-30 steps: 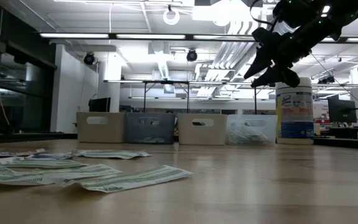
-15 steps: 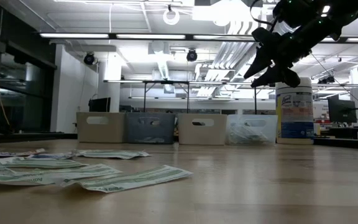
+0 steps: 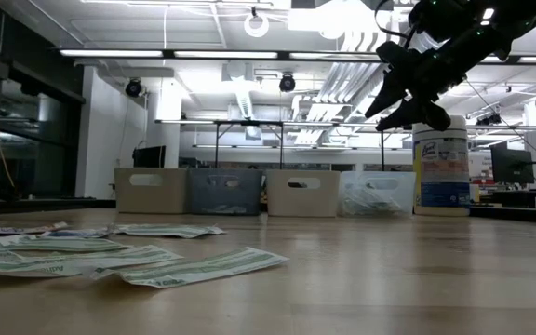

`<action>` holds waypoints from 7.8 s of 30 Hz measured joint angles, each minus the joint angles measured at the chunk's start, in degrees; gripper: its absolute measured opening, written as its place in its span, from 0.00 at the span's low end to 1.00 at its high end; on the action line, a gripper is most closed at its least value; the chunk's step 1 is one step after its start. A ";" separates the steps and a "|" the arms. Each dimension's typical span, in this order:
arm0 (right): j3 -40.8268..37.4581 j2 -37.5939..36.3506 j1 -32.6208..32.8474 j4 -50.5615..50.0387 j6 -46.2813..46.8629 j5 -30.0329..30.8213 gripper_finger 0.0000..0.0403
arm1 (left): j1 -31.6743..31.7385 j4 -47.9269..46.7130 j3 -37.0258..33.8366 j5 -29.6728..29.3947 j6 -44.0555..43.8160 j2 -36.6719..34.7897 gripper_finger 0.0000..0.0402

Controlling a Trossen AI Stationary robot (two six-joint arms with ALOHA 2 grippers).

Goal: Pick & Place First Aid Supplies
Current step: Put the blue alcohol pad into the black bin, then put the orange ointment pack into the gray bin

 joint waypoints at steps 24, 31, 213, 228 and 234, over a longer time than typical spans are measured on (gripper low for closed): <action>0.00 0.00 0.00 6.68 0.48 -10.66 0.44 | 0.15 -17.69 10.76 -6.80 3.89 1.12 0.00; 0.00 0.00 0.08 14.72 1.43 -16.88 0.44 | 3.77 -19.70 16.95 -25.97 14.98 1.04 0.00; 0.00 -10.37 3.61 4.79 -1.29 -21.00 0.44 | 25.17 6.69 3.31 0.07 7.62 -1.79 0.38; 0.02 -10.41 3.61 2.35 -1.98 -20.98 0.44 | 25.11 8.92 3.55 -0.74 4.54 3.47 0.29; 0.02 -10.40 3.61 -0.02 -4.26 -20.72 0.44 | 25.11 10.06 3.50 -1.61 4.52 3.59 0.10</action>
